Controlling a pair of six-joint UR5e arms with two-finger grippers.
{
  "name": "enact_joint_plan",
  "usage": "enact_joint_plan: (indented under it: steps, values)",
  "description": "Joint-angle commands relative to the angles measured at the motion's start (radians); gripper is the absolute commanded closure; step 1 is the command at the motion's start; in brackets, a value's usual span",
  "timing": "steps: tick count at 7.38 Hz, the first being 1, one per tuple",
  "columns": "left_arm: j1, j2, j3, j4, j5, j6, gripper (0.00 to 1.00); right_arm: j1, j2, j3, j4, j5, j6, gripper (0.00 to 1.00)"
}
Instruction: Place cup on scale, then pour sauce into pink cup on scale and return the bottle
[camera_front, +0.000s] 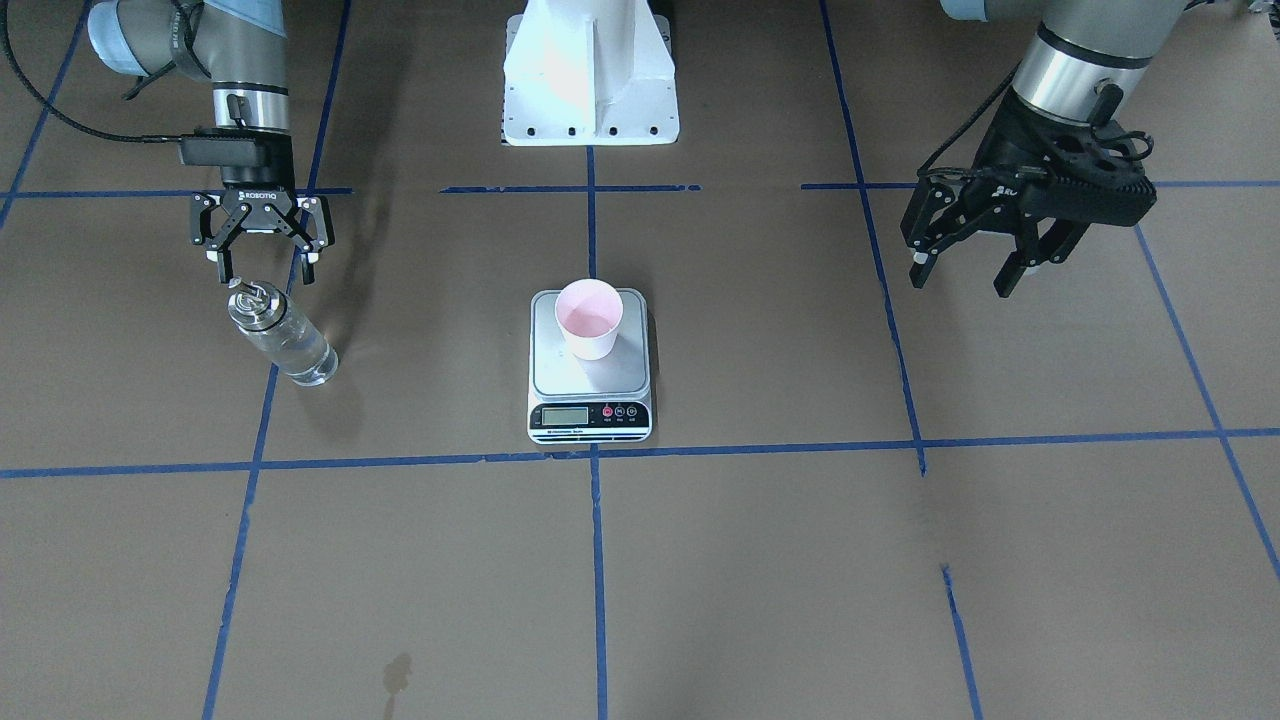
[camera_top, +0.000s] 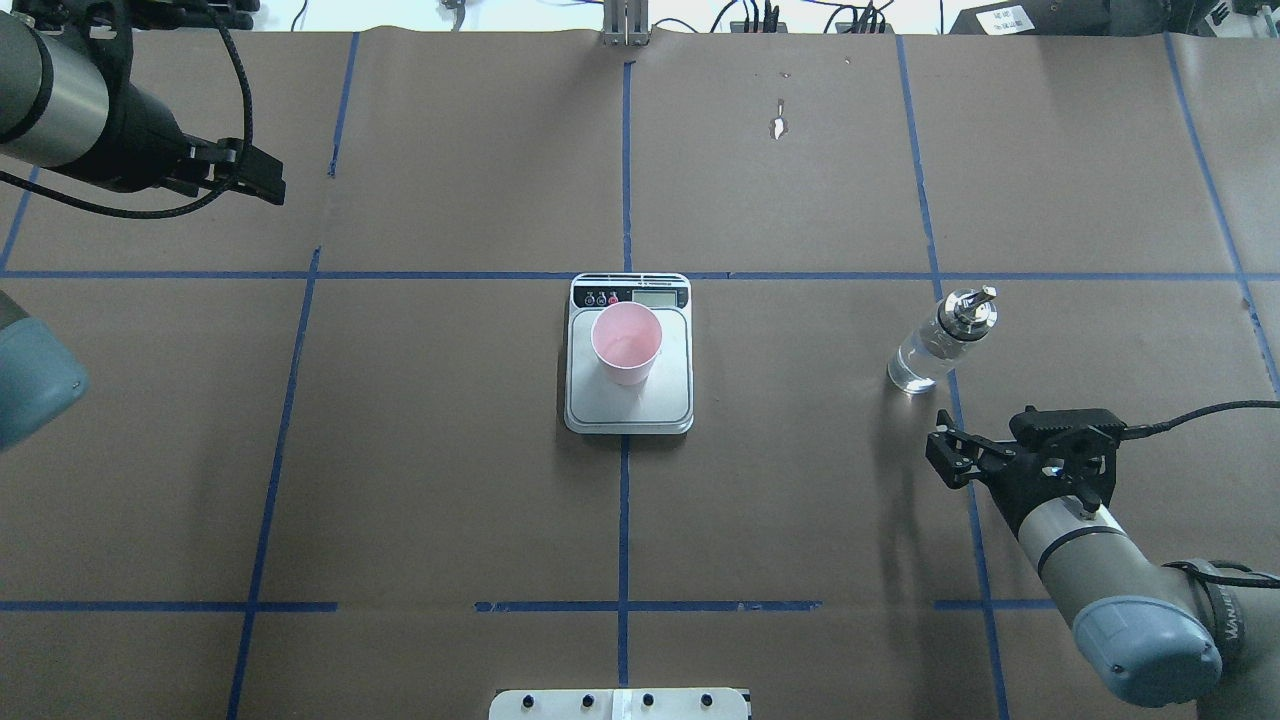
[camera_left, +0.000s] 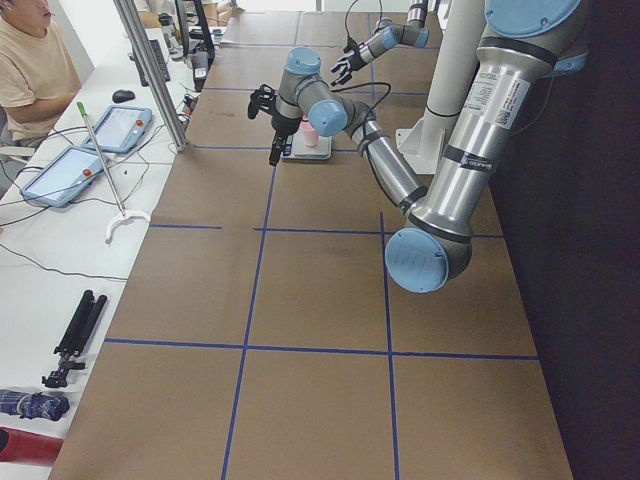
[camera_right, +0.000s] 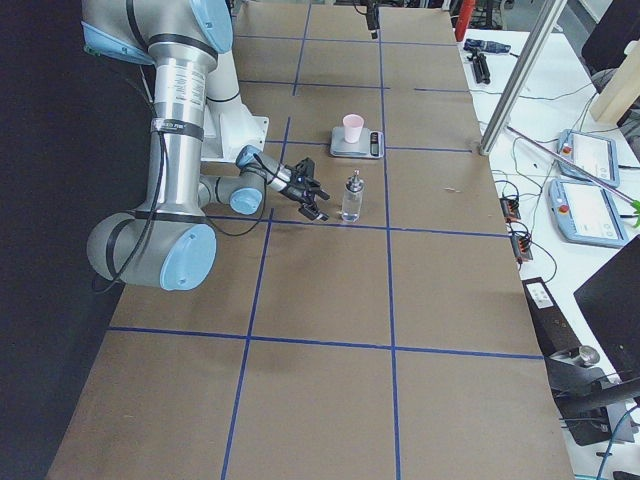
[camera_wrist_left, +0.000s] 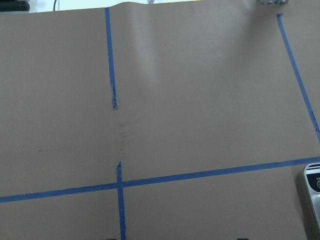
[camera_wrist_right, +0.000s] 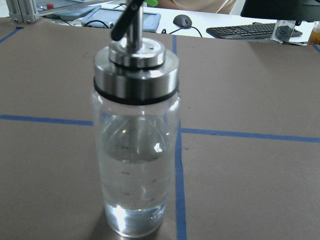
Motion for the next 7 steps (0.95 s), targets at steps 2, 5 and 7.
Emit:
enact_joint_plan:
  steps: [2,5,7]
  values:
    - [0.0,0.002,0.006,0.0,-0.002,0.0,0.16,0.035,-0.109,0.032,0.006,0.152,-0.109,0.0]
    - [0.002,0.002,0.009,0.0,-0.002,0.0,0.16,0.279,-0.12,-0.003,0.087,0.507,-0.453,0.0]
    - [0.002,0.003,0.027,0.0,-0.009,0.005,0.16,0.61,-0.096,-0.063,0.087,0.855,-0.723,0.0]
